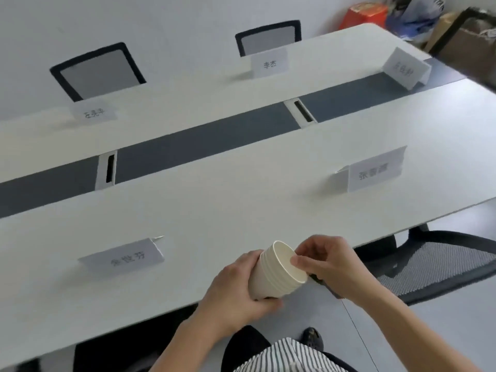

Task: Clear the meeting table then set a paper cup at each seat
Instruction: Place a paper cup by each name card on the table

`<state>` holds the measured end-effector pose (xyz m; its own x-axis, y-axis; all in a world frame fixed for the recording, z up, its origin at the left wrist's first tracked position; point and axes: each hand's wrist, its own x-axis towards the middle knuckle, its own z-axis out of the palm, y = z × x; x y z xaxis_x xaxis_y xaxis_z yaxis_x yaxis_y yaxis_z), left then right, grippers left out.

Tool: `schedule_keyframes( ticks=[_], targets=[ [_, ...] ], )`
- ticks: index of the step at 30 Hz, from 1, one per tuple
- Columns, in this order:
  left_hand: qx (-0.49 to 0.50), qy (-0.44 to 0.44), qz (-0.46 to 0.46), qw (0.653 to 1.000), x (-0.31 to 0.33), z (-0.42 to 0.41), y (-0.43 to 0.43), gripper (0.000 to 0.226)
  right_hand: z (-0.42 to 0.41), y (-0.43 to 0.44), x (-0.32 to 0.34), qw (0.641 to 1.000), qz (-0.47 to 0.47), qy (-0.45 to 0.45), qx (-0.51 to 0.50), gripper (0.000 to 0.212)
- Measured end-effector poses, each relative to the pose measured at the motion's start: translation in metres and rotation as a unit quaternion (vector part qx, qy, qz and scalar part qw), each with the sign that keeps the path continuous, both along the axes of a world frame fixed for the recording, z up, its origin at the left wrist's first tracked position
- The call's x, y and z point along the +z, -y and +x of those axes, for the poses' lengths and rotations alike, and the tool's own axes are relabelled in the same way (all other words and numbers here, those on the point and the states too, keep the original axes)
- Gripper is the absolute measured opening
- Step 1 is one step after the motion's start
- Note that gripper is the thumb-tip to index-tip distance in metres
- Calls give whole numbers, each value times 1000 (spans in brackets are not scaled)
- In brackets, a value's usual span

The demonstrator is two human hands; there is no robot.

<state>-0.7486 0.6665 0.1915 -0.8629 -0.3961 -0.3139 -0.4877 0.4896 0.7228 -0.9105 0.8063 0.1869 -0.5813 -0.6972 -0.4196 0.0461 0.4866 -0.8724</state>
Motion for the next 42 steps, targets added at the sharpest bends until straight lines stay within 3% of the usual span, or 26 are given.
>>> schedule_keyframes(
  ticks=[7, 17, 25, 31, 36, 42],
  targets=[
    [130, 10, 17, 991, -8, 31, 41, 78, 5, 88, -7, 991, 29, 9, 128, 4],
    [222, -5, 39, 974, -23, 85, 156, 76, 38, 226, 4, 982, 36, -7, 183, 8],
    [390, -49, 115, 912, -43, 155, 217, 61, 38, 374, 18, 984, -30, -97, 150, 10],
    [484, -38, 138, 863, -68, 195, 223, 62, 72, 481, -61, 964, 60, -158, 205, 5],
    [493, 1, 136, 859, -76, 205, 214, 52, 95, 528, -125, 945, 117, -209, 223, 10],
    [507, 17, 144, 850, -82, 210, 215, 56, 100, 544, -153, 934, 144, -238, 223, 12]
  ],
)
